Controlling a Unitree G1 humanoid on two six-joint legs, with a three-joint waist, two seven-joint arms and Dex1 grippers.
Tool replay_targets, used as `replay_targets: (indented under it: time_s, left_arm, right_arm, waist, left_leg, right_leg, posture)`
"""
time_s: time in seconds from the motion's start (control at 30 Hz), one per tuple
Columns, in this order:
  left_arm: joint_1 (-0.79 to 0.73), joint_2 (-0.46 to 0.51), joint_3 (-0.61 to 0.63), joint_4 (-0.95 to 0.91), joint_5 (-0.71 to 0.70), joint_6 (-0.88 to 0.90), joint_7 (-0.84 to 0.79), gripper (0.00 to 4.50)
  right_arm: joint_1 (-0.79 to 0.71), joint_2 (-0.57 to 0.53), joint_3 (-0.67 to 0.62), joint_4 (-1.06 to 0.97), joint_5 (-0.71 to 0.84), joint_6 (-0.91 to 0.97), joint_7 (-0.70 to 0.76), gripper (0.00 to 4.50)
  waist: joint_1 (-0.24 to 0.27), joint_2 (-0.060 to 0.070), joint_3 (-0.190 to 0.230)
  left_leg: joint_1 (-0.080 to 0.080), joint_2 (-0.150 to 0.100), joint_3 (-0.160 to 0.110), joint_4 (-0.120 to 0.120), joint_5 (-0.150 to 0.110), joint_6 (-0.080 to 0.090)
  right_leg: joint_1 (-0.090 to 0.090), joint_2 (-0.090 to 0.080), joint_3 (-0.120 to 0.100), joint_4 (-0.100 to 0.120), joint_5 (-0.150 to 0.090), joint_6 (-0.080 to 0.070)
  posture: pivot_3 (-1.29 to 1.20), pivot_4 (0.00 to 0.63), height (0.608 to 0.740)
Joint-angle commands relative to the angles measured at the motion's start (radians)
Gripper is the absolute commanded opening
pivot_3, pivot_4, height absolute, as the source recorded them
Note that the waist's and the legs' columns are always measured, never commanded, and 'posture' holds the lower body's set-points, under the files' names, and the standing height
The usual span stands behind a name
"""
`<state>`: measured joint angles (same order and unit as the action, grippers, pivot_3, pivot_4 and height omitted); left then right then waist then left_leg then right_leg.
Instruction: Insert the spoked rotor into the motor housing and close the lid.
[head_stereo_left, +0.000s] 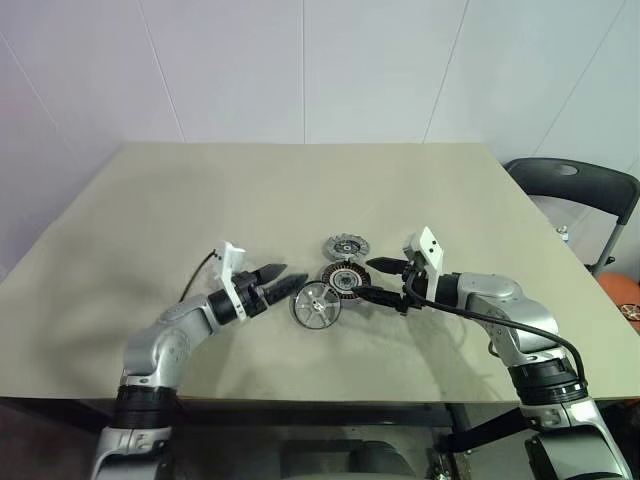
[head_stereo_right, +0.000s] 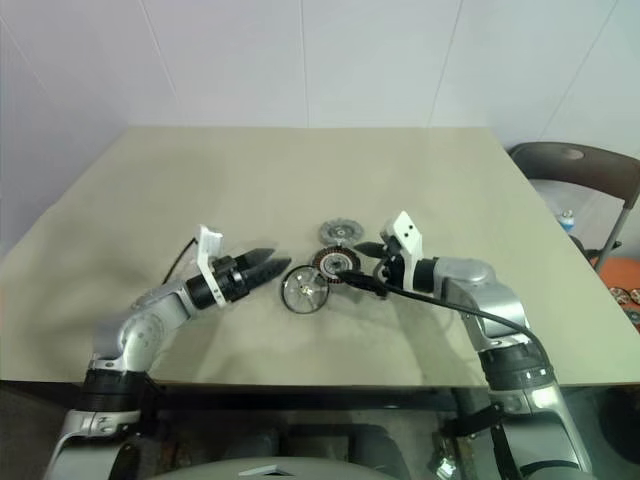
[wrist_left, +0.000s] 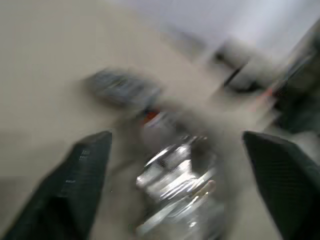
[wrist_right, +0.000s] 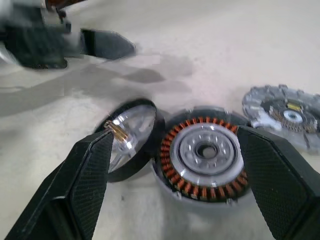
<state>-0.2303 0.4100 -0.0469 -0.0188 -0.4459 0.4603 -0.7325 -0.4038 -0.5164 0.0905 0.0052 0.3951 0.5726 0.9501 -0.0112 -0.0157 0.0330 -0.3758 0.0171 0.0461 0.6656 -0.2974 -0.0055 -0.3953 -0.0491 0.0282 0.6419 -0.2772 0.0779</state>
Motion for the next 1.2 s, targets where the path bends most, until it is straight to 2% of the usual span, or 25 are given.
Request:
replay_targets:
  time_s: [0.03,0.13,0.23,0.4,0.7,0.8,1.13,1.2]
  left_arm:
    - [-0.023,0.015,-0.05,0.015,0.157,-0.211,0.008,4.44]
    - [-0.029,0.032,-0.087,0.059,0.239,-0.296,0.002,4.44]
    - [-0.037,0.005,-0.075,0.092,0.24,-0.308,0.019,4.44]
    - [-0.051,-0.021,-0.093,0.136,0.265,-0.305,0.023,4.44]
    - [-0.112,-0.102,-0.132,0.215,0.29,-0.227,0.038,4.44]
    - [-0.127,-0.108,-0.154,0.213,0.29,-0.162,0.013,3.85]
    - [-0.125,-0.099,-0.119,0.208,0.26,-0.093,-0.011,0.51]
    - [-0.124,-0.101,-0.114,0.207,0.252,-0.093,-0.016,0.02]
  right_arm:
    - [-0.039,0.018,0.007,0.005,0.0,-0.016,0.006,4.08]
    - [-0.047,0.025,0.014,0.014,-0.005,-0.021,0.008,4.08]
    - [-0.052,0.027,0.015,0.021,-0.007,-0.025,0.01,4.08]
    - [-0.053,0.031,0.014,0.021,-0.01,-0.029,0.007,4.08]
    - [-0.04,0.045,0.011,0.0,-0.013,-0.026,-0.013,4.08]
    - [-0.036,0.05,0.005,0.0,-0.016,-0.032,-0.027,4.08]
    - [-0.034,0.052,0.004,0.015,-0.026,-0.053,-0.049,4.08]
    - [-0.037,0.054,0.008,0.023,-0.029,-0.058,-0.049,4.08]
  waist:
    - [0.002,0.0,0.0]
    - [0.001,0.0,0.0]
    - [0.0,0.001,0.0]
    - [0.0,0.001,0.0]
    - [0.003,0.001,0.0]
    - [0.005,0.001,-0.001]
    - [0.0,0.001,-0.001]
    - [0.002,0.001,-0.001]
  left_leg:
    - [0.0,0.0,0.0,0.0,0.0,0.0]
    - [-0.001,0.0,0.0,-0.001,0.0,0.0]
    - [-0.003,0.0,0.0,-0.003,0.0,0.0]
    - [-0.013,-0.001,0.0,-0.002,0.0,0.0]
    - [-0.014,-0.001,0.0,0.0,0.0,0.0]
    - [-0.013,-0.002,-0.001,0.001,0.0,0.0]
    - [-0.009,-0.002,-0.001,0.002,0.002,0.003]
    - [-0.008,-0.002,-0.001,0.002,0.002,0.003]
  right_leg:
    - [0.0,-0.002,0.0,0.0,0.0,-0.001]
    - [-0.001,-0.005,0.0,0.0,0.0,-0.001]
    - [-0.004,-0.008,-0.001,0.0,0.0,-0.001]
    - [-0.015,-0.009,-0.003,0.003,0.002,0.003]
    - [-0.015,-0.009,-0.004,0.004,0.002,0.003]
    - [-0.013,-0.009,-0.005,0.004,0.002,0.003]
    - [-0.009,-0.007,-0.005,0.006,0.002,0.004]
    - [-0.008,-0.006,-0.005,0.006,0.002,0.004]
  posture:
    - [0.0,0.0,0.74]
    - [0.0,0.0,0.74]
    - [0.0,0.0,0.74]
    - [0.0,0.0,0.74]
    - [0.0,0.0,0.74]
    - [0.0,0.0,0.74]
    - [0.0,0.0,0.74]
    - [0.0,0.0,0.74]
